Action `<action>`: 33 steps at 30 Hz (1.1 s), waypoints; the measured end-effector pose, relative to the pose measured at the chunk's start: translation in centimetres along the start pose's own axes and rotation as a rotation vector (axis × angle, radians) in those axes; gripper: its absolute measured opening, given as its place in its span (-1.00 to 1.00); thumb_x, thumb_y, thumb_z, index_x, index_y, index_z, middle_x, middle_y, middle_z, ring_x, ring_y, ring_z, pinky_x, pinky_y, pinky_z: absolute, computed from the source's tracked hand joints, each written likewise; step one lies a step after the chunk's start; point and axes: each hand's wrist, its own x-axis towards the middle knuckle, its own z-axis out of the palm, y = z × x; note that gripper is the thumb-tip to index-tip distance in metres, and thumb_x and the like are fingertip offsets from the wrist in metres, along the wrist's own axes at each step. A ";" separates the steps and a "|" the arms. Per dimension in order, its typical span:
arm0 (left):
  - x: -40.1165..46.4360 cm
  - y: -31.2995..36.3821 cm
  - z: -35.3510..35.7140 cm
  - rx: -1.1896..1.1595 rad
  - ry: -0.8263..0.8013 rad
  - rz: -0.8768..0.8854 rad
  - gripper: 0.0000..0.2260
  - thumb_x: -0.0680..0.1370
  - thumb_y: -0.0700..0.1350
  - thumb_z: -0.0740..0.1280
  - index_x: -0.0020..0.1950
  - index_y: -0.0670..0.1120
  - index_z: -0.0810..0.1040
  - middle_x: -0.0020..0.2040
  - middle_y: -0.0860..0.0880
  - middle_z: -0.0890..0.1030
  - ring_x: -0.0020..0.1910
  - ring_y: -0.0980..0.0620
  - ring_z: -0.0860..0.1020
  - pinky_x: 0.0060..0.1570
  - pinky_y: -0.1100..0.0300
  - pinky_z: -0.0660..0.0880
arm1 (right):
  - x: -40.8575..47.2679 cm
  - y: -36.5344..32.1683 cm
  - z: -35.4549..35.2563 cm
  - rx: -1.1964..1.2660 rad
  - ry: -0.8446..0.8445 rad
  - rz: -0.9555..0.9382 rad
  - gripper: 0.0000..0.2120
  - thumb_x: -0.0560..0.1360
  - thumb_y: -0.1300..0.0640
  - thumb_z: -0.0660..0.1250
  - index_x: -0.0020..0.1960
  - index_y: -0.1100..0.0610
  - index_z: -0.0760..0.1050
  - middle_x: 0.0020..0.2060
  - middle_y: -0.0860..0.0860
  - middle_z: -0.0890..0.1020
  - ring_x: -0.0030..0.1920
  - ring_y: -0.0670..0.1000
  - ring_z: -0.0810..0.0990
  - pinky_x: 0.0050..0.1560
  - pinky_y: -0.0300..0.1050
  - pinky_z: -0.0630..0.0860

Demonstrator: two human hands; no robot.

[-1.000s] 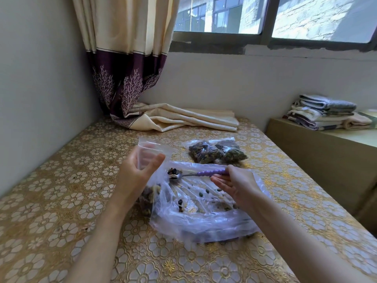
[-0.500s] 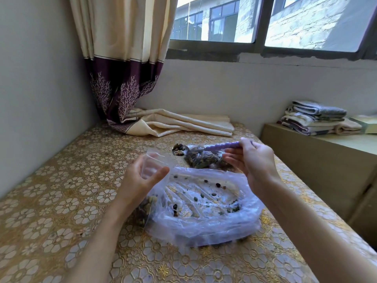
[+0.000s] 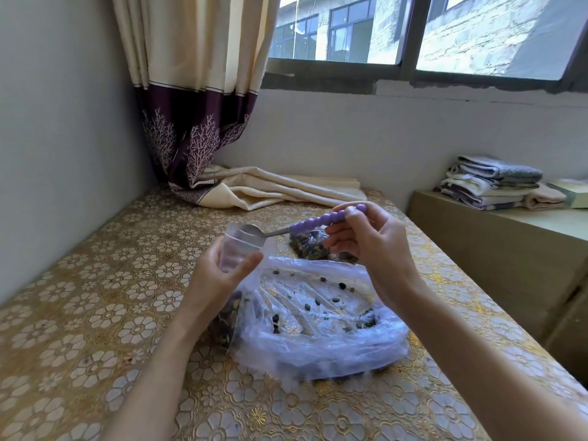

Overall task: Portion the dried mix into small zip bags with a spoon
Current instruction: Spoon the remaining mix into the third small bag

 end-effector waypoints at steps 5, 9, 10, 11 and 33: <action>0.2 -0.4 -0.4 0.009 0.044 0.012 -0.13 0.04 0.57 0.26 0.14 0.02 0.44 -0.10 0.07 0.61 -0.17 0.19 0.58 -0.20 0.38 0.43 | 0.5 0.8 -1.3 0.081 0.197 0.016 -0.76 0.60 0.21 0.15 -0.17 0.23 0.51 -0.42 0.03 0.60 -0.43 -0.05 0.56 -0.41 -0.26 0.50; 0.5 -0.7 -0.9 0.022 0.089 0.023 -0.22 0.11 0.53 0.27 0.10 0.00 0.47 -0.13 0.07 0.61 -0.24 0.28 0.56 -0.21 0.38 0.39 | 0.2 1.9 -2.6 0.002 0.253 0.022 -0.76 0.61 0.18 0.14 -0.16 0.21 0.48 -0.45 0.01 0.59 -0.46 -0.06 0.54 -0.44 -0.27 0.47; 0.4 -0.8 -0.9 0.023 0.092 0.023 -0.25 0.12 0.52 0.27 0.09 0.02 0.47 -0.12 0.07 0.61 -0.24 0.28 0.56 -0.22 0.39 0.38 | -0.1 2.2 -2.9 -0.038 0.241 0.018 -0.77 0.61 0.18 0.14 -0.16 0.21 0.48 -0.45 0.01 0.59 -0.47 -0.06 0.53 -0.46 -0.27 0.46; 0.5 -0.8 -1.0 0.019 0.093 0.022 -0.27 0.13 0.51 0.28 0.08 0.03 0.47 -0.12 0.06 0.61 -0.24 0.29 0.56 -0.21 0.39 0.38 | -0.4 2.5 -3.2 -0.079 0.221 0.020 -0.78 0.60 0.19 0.15 -0.16 0.22 0.47 -0.45 0.02 0.59 -0.47 -0.06 0.53 -0.48 -0.26 0.44; 0.2 -0.9 -0.8 0.051 0.083 0.043 -0.41 0.21 0.44 0.29 0.01 0.02 0.47 -0.14 0.11 0.61 -0.23 0.28 0.57 -0.17 0.39 0.41 | -4.7 5.2 -1.7 -0.200 0.128 0.113 -0.72 0.58 0.18 0.22 -0.24 0.30 0.51 -0.49 0.14 0.61 -0.53 0.08 0.57 -0.55 -0.19 0.47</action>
